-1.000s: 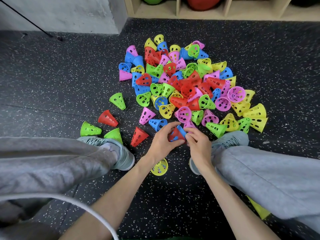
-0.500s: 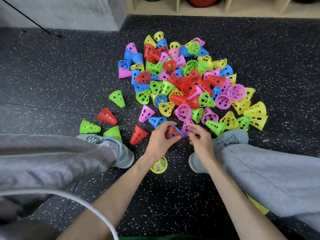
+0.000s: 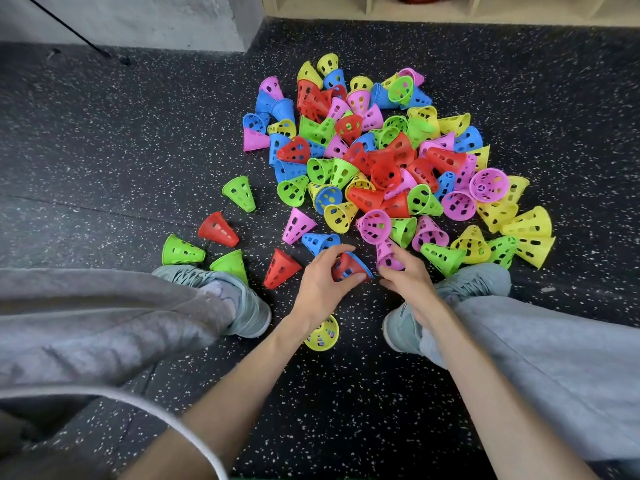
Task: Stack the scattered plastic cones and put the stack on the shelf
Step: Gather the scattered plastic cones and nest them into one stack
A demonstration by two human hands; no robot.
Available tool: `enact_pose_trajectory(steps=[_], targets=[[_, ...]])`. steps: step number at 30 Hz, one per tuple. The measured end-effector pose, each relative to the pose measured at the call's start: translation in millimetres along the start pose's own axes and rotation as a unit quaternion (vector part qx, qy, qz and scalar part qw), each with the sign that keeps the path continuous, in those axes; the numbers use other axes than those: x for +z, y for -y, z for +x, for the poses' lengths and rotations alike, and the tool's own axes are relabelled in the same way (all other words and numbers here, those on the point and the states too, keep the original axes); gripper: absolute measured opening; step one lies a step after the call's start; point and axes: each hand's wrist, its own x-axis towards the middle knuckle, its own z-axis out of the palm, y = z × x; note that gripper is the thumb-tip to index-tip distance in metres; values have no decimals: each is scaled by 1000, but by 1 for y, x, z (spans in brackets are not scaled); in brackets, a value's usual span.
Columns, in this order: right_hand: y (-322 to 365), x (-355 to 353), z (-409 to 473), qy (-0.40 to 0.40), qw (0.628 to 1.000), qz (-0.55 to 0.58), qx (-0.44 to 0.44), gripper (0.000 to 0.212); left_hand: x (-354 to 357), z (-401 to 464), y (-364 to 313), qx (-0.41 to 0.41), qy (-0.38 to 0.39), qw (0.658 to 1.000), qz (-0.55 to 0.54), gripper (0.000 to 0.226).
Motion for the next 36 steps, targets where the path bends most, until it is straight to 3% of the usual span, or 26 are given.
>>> enact_pose_trajectory(steps=[5, 9, 12, 20, 36], targets=[[-3, 6, -9, -108, 992, 33, -53, 37, 4, 0, 1, 1, -5, 1000, 4, 51], [-1, 5, -19, -194, 973, -32, -118, 22, 5, -2, 1, 10, -8, 1000, 6, 52], [11, 1, -26, -216, 963, -73, -142, 16, 5, -3, -3, 16, -10, 1000, 5, 51], [24, -6, -32, -159, 966, -137, -150, 21, 6, -7, -10, 8, -11, 1000, -11, 59], [24, 1, -38, -29, 978, -110, -174, 27, 6, -10, -18, 39, -11, 999, 12, 57]])
